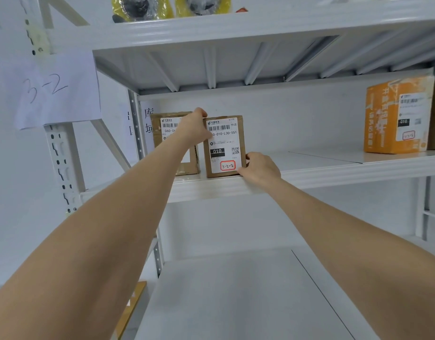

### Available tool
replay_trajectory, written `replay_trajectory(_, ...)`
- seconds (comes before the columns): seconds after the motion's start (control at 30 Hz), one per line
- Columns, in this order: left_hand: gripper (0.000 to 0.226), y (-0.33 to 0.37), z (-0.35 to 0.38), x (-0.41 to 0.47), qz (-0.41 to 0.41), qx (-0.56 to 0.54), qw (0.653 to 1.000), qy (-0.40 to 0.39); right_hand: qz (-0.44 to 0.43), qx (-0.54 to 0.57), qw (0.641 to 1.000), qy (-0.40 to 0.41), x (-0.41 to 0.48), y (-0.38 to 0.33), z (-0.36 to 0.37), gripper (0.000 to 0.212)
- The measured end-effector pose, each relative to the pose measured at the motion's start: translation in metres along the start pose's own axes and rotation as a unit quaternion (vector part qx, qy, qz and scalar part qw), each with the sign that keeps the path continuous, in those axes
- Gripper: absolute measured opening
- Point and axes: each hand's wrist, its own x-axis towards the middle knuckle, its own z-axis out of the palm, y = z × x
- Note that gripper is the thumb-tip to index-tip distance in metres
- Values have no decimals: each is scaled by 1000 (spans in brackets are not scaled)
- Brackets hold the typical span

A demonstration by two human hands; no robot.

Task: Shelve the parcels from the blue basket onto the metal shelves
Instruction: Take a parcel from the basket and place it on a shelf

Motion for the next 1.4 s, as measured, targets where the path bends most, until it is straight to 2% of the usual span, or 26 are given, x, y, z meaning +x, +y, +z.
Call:
replay_trajectory(0.1, 67, 6, 2, 1, 42, 91, 995, 15, -20, -45, 998, 41, -3, -1, -2, 63)
replay_trajectory(0.17, 71, 9, 5, 2, 62, 138, 988, 25, -78, -79, 989, 101, -7, -1, -3, 74)
replay_trajectory(0.27, 72, 14, 13, 0, 89, 210, 973, 25, -191, -139, 963, 129, -11, 0, 2, 68)
replay_trajectory(0.37, 66, 18, 18, -1, 104, 252, 961, 41, -228, -185, 951, 93, -14, 1, 11, 64)
replay_trajectory(0.53, 55, 23, 21, 2, 109, 295, 947, 62, -211, -207, 954, 47, -20, 0, 14, 63)
replay_trajectory(0.7, 50, 25, 24, 7, 109, 310, 942, 70, -202, -199, 958, 44, -21, -4, 13, 54)
replay_trajectory(0.8, 47, 23, 26, 11, 109, 318, 939, 71, -191, -197, 961, 32, -17, -7, 15, 55)
replay_trajectory(0.93, 47, 18, 30, 16, 106, 315, 941, 65, -187, -210, 960, 17, -10, -10, 15, 58)
replay_trajectory(1.13, 51, 11, 35, 27, 100, 303, 947, 48, -177, -176, 968, -7, -2, -13, 14, 47)
replay_trajectory(1.4, 52, 4, 43, 42, 95, 302, 948, 35, -193, -196, 961, -16, 15, -12, 17, 36)
